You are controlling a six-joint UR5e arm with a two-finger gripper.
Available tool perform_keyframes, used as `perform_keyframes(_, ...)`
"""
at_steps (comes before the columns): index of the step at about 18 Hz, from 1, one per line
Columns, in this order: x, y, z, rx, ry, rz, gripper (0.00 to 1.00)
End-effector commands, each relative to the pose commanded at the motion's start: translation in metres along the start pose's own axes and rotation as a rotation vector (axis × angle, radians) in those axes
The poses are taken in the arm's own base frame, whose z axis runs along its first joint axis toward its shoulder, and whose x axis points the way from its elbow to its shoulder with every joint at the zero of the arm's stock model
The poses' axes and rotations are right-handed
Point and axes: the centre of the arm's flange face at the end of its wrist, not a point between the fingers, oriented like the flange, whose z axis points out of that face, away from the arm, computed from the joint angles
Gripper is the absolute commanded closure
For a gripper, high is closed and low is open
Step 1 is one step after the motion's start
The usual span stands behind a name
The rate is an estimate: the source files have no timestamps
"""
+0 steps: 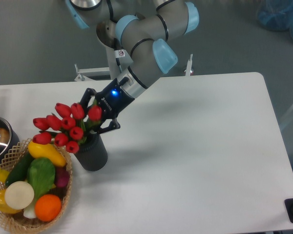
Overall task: Pick up the flowers from the vase
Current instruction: 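Lift the gripped tulip bunch up out of the black vase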
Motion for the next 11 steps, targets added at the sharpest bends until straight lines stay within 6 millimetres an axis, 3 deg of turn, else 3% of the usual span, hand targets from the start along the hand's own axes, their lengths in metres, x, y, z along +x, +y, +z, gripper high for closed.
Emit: perform_keyframes(11,0.007,-0.034,-0.031,0.11,-0.031,0.04,0.83)
